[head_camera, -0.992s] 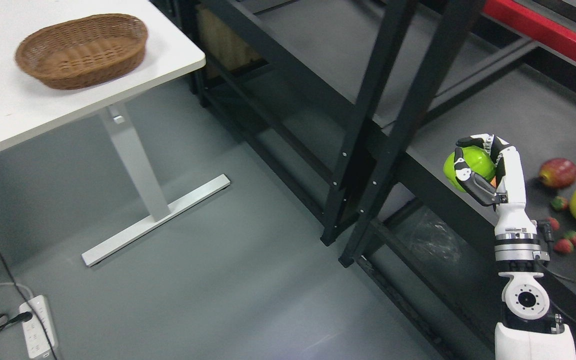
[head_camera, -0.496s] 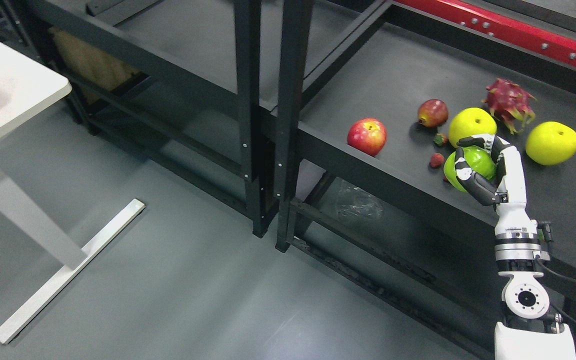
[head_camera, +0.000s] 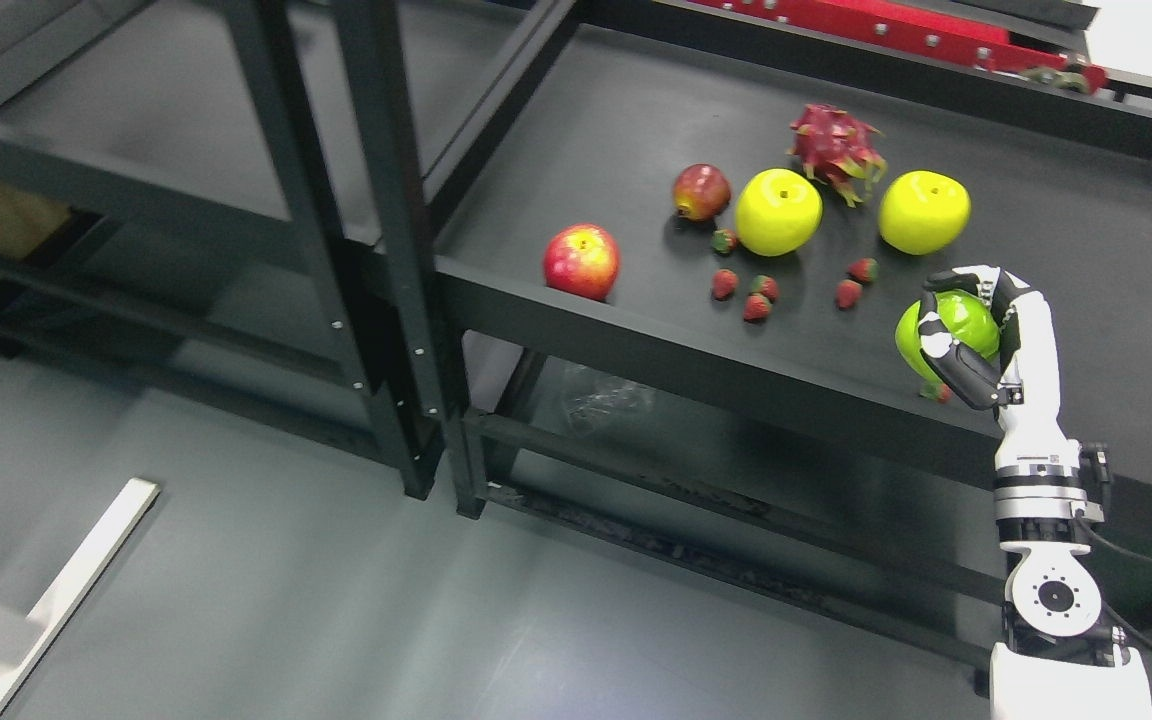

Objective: Place green apple on left shelf middle layer
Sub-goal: 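Hold the apple in the right hand while turning toward the shelf, then open the right hand to release the apple onto the shelf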

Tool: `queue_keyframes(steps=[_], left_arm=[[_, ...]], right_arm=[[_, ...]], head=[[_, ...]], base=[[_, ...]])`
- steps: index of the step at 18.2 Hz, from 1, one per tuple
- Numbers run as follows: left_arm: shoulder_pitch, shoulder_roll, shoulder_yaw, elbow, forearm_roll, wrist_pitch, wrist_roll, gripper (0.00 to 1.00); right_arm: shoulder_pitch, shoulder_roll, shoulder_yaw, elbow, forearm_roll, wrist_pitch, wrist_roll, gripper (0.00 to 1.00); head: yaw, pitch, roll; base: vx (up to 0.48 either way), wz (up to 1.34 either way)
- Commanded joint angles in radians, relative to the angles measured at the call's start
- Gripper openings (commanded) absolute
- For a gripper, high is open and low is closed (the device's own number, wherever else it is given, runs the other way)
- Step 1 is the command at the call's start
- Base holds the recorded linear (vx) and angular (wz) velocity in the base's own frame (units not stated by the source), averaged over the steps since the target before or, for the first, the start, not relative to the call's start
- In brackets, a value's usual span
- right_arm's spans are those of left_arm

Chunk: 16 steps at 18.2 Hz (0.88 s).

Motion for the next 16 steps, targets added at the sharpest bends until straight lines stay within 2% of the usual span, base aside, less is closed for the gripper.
queue_keyframes(steps=[1, 10, 16], left_arm=[[0.0, 0.017, 0.0, 0.0, 0.0, 0.0, 0.001, 1.0], [0.0, 0.017, 0.0, 0.0, 0.0, 0.0, 0.001, 1.0], [0.0, 0.017, 0.0, 0.0, 0.0, 0.0, 0.001, 1.0]], right_arm=[[-0.004, 0.006, -0.006, 0.001, 0.002, 0.004, 0.0, 0.03], [-0.008, 0.006, -0.008, 0.003, 0.0, 0.016, -0.002, 0.03], [-0.008, 0.012, -0.008, 0.003, 0.0, 0.018, 0.0, 0.03]], head=[[0.0, 0.0, 0.0], [0.0, 0.0, 0.0], [0.0, 0.0, 0.0]], base=[[0.08, -0.45], [0.166, -0.39], [0.265, -0.04]])
